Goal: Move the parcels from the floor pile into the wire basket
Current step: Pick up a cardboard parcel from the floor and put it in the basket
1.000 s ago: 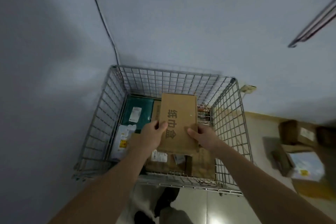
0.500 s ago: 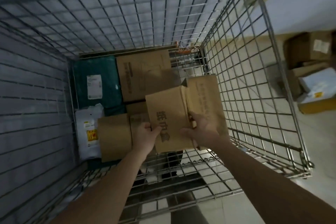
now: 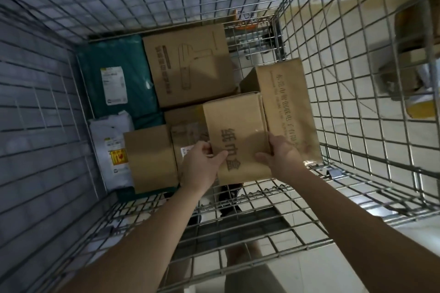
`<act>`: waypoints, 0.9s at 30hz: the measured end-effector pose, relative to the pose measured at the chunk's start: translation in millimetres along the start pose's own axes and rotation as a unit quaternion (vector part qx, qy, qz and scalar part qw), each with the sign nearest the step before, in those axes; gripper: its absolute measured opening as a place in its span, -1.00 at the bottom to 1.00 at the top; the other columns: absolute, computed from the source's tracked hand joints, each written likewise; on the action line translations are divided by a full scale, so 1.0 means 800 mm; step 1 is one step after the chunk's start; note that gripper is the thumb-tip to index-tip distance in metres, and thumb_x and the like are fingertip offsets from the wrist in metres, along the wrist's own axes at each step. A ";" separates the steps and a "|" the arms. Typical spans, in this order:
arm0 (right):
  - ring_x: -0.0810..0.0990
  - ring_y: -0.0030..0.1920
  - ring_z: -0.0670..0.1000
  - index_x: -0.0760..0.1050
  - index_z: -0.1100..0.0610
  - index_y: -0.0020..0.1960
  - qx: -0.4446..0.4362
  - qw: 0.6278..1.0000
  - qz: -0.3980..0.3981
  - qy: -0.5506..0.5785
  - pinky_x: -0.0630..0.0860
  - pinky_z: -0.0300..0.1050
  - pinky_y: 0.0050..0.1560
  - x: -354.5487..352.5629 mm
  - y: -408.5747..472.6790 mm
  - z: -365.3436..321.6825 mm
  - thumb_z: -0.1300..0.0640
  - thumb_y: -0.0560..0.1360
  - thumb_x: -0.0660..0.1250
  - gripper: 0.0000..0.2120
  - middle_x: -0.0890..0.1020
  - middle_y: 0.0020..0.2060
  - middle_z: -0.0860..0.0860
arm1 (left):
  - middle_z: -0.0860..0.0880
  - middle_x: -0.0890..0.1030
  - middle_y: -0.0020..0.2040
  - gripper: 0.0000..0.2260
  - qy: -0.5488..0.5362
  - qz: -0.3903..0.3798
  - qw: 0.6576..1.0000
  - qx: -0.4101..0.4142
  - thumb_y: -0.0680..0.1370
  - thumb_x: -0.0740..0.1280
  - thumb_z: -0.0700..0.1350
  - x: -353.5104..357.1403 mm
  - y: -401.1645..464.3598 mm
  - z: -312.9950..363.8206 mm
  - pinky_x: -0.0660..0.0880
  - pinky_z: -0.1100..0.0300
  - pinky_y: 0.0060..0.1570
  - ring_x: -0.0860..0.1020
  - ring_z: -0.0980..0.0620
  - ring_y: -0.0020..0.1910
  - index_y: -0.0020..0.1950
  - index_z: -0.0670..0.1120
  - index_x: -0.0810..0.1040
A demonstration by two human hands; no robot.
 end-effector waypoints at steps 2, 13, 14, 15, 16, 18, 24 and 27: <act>0.59 0.18 0.16 0.37 0.06 0.45 0.012 0.999 0.027 -0.030 0.55 0.13 0.25 -0.007 0.011 0.005 -0.02 0.56 0.44 -0.48 0.61 0.18 0.08 | 0.05 0.70 -0.03 -0.76 -0.007 -0.015 1.000 -0.018 0.51 0.56 -0.03 0.017 0.013 0.001 0.69 0.12 -0.12 0.70 0.09 -0.11 0.06 -0.04 0.57; 0.63 0.16 0.23 0.10 0.13 0.57 0.047 0.969 -0.015 -0.244 0.61 0.13 0.01 0.035 0.059 0.039 0.09 0.66 0.29 -0.42 0.61 0.19 0.17 | -0.04 0.65 -0.24 -0.77 0.123 -0.038 0.991 -0.034 0.62 0.37 0.03 0.074 0.059 -0.043 0.49 0.10 -0.33 0.65 -0.10 -0.26 -0.19 0.00 0.47; 0.63 0.16 0.23 0.07 0.12 0.59 0.043 0.964 -0.024 -0.260 0.60 0.11 -0.02 0.043 0.060 0.041 0.12 0.66 0.28 -0.40 0.60 0.19 0.15 | -0.03 0.61 -0.28 -0.73 0.144 -0.046 0.988 -0.037 0.65 0.34 0.01 0.078 0.061 -0.052 0.44 0.11 -0.32 0.62 -0.10 -0.26 -0.22 -0.02 0.45; 0.63 0.16 0.22 0.04 0.10 0.62 0.042 0.963 -0.032 -0.265 0.60 0.12 -0.02 0.050 0.061 0.042 0.14 0.65 0.29 -0.36 0.60 0.20 0.14 | -0.01 0.58 -0.29 -0.73 0.162 -0.050 0.985 -0.039 0.66 0.32 0.00 0.079 0.062 -0.058 0.41 0.10 -0.29 0.57 -0.08 -0.26 -0.22 -0.03 0.45; 0.63 0.17 0.22 -0.02 0.09 0.64 0.044 0.963 -0.042 -0.262 0.61 0.15 0.03 0.056 0.061 0.044 0.16 0.65 0.29 -0.31 0.59 0.21 0.14 | 0.02 0.55 -0.27 -0.76 0.169 -0.047 0.984 -0.040 0.67 0.31 -0.01 0.080 0.062 -0.061 0.41 0.09 -0.24 0.54 -0.04 -0.24 -0.18 -0.05 0.47; 0.62 0.20 0.23 -0.07 0.10 0.66 0.042 0.963 -0.052 -0.262 0.61 0.22 0.13 0.061 0.056 0.044 0.20 0.64 0.26 -0.28 0.58 0.24 0.16 | 0.08 0.53 -0.20 -0.85 0.168 -0.025 0.985 -0.041 0.65 0.33 -0.01 0.072 0.060 -0.060 0.41 0.09 -0.22 0.50 0.06 -0.22 -0.05 -0.06 0.50; 0.61 0.05 0.18 0.40 0.07 0.31 -0.023 0.980 -0.025 -0.195 0.62 0.12 0.08 -0.012 -0.012 0.017 0.11 0.61 0.26 -0.72 0.59 0.09 0.11 | 0.06 0.62 -0.20 -0.92 0.227 -0.027 0.972 0.057 0.61 0.37 -0.11 0.012 0.011 0.020 0.50 0.13 -0.17 0.60 0.04 -0.17 -0.09 -0.02 0.59; 0.61 0.01 0.11 0.47 0.00 0.31 -0.022 0.987 0.014 -0.161 0.60 0.02 0.05 -0.081 -0.099 0.011 -0.03 0.61 0.30 -0.71 0.59 0.04 0.06 | 0.04 0.65 -0.10 -0.90 0.323 -0.074 0.935 0.124 0.62 0.37 0.03 -0.030 -0.053 0.106 0.56 0.10 -0.15 0.63 0.03 -0.12 0.01 0.02 0.57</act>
Point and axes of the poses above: each hand's wrist, its own y-axis towards the middle knuckle, its own x-axis out of the palm, z = x × y, the point moved 7 cm from there along y, towards the middle knuckle
